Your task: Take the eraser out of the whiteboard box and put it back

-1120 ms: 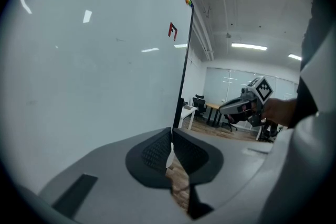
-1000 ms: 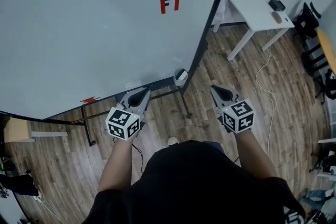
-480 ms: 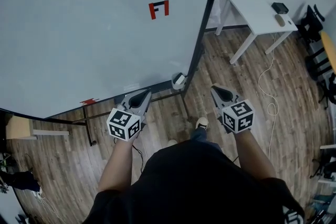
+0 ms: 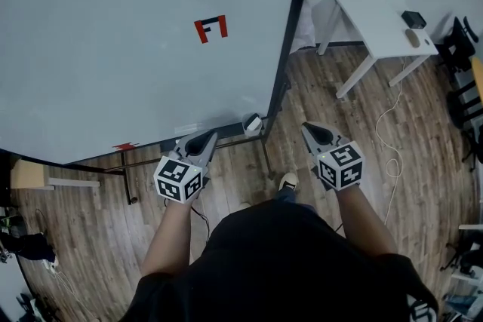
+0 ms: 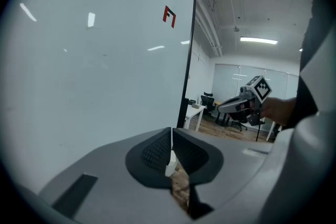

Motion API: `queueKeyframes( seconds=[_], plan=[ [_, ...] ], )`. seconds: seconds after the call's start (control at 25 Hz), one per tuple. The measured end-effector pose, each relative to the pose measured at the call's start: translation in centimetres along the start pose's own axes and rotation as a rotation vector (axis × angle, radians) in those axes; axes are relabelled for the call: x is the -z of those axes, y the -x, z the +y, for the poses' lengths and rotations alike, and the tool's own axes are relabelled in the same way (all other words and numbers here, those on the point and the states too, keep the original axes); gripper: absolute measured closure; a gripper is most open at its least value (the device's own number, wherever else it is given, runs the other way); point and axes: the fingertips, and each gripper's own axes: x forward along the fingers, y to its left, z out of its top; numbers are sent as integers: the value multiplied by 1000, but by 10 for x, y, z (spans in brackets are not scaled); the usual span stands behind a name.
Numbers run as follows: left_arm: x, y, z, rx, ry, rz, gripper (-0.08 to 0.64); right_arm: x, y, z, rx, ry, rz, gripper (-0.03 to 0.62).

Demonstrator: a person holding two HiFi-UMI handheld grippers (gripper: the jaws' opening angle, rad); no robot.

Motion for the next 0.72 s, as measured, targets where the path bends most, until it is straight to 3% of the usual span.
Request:
queueKeyframes(
  seconds=[0.72],
  plan=[
    [0, -39, 0, -49, 32, 23, 538, -1, -32, -37, -88, 13, 33, 598]
  ],
)
